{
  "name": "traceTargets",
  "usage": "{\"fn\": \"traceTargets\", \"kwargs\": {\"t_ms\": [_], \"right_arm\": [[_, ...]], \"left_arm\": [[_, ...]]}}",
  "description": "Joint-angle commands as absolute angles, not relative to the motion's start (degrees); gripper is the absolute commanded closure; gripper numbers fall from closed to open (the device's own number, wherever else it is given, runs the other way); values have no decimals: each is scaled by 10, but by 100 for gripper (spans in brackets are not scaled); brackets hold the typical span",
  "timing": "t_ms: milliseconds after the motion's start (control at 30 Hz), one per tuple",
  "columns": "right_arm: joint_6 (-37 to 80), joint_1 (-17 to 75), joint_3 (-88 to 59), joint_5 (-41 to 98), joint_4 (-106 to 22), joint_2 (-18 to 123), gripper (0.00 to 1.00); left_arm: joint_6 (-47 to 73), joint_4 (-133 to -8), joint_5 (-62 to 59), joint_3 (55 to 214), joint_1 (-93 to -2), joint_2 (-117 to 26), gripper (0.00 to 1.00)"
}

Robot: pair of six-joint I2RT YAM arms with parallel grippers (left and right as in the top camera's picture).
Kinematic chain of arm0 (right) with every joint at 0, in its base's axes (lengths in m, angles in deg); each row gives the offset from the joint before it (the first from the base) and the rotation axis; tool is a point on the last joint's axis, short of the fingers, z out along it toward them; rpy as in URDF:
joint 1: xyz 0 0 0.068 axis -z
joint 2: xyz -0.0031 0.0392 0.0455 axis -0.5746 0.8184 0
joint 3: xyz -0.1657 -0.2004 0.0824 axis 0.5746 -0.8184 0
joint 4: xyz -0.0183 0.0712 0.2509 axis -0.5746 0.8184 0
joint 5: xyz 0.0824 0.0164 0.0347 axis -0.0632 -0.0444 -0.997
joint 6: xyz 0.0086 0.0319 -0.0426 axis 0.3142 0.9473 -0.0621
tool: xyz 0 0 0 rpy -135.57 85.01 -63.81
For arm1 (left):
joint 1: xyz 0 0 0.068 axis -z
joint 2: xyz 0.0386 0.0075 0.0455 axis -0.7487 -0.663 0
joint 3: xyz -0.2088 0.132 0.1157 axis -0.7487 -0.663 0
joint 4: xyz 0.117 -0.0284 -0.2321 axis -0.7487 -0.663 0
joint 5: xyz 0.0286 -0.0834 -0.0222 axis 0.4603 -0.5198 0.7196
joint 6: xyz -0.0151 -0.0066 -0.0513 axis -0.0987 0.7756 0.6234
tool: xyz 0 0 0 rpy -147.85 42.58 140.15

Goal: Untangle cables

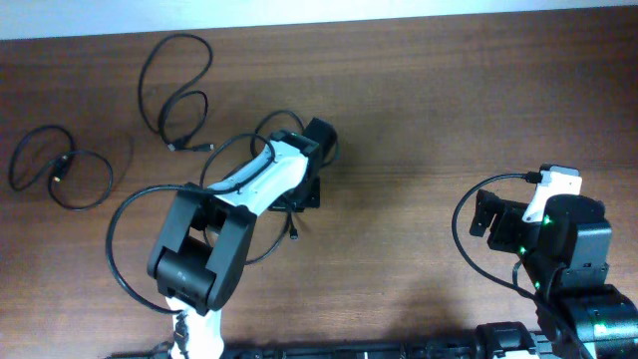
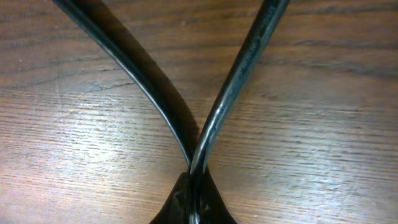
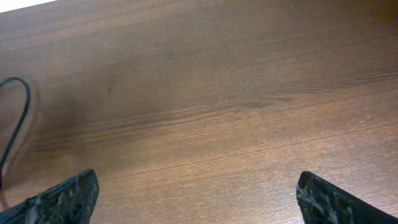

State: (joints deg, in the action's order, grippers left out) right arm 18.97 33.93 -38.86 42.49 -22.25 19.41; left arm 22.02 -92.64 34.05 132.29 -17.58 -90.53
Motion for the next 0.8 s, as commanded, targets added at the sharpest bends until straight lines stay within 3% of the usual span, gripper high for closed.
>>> {"fn": "traceTargets", "kwargs": {"t_ms": [0, 167, 300, 467, 633, 767], "right_arm": [[186, 344, -388, 426, -220, 193, 0], [186, 344, -388, 426, -218, 193, 0], [186, 344, -388, 426, -218, 193, 0], [186, 344, -388, 425, -218, 193, 0], [186, 344, -388, 425, -218, 193, 0], [186, 344, -388, 425, -218, 193, 0]], "left_arm": [[170, -948, 330, 1375, -206, -844, 100], [168, -948, 394, 1429, -264, -629, 100], [195, -981, 425, 1429, -379, -514, 100], [366, -1140, 425, 1428, -522, -516, 100], [573, -1148, 420, 1405, -558, -521, 100], [726, -1063, 389, 1264, -558, -532, 100]]}}
